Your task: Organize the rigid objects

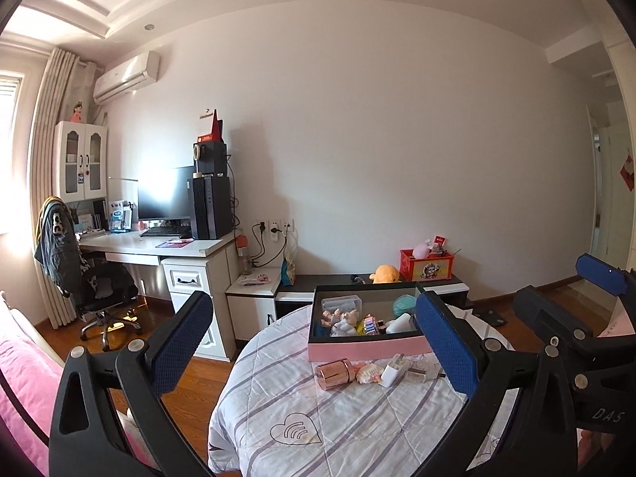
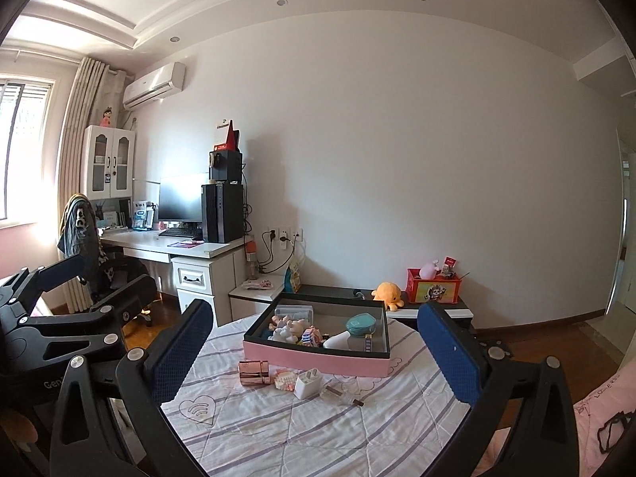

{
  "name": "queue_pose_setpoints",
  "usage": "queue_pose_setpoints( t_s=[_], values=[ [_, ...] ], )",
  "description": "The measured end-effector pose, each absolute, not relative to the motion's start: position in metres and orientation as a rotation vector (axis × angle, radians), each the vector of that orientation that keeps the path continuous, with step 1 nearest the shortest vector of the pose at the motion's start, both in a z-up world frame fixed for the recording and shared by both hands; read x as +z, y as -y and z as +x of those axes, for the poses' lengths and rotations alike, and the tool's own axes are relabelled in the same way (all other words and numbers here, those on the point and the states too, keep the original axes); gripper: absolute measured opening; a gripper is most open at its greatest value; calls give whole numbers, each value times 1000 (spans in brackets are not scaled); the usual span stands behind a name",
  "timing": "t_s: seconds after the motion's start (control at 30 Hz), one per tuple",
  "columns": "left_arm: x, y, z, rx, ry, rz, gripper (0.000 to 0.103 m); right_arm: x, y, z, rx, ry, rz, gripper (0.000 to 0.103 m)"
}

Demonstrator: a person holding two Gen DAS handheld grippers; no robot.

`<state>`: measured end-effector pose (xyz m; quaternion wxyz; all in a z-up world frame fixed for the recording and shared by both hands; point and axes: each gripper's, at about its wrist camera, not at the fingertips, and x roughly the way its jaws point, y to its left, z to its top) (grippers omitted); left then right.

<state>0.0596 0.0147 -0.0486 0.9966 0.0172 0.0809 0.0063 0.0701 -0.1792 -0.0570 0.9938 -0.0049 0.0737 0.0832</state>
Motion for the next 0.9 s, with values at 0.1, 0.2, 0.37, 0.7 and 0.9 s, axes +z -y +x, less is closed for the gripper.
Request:
queue_pose_setpoints(
  t_s=[0.1,0.2,0.37,0.7,0.9],
  values=[
    [-50,-13,62,13,-172,34,103,-59,179,72,164,-155,-11,103],
    [-53,-12,67,9,-187,37,103,-64,180,77,162,-166,-9,103],
    [-66,-11,85,4,-231,42,103,-75,182,89,162,-195,-5,103],
    [-121,-14,146,-32,-409,13,103,-116,181,138,170,-336,4,103],
    [-170,-18,192,-68,-571,-16,103,-158,179,179,170,-464,-1,103]
  ],
)
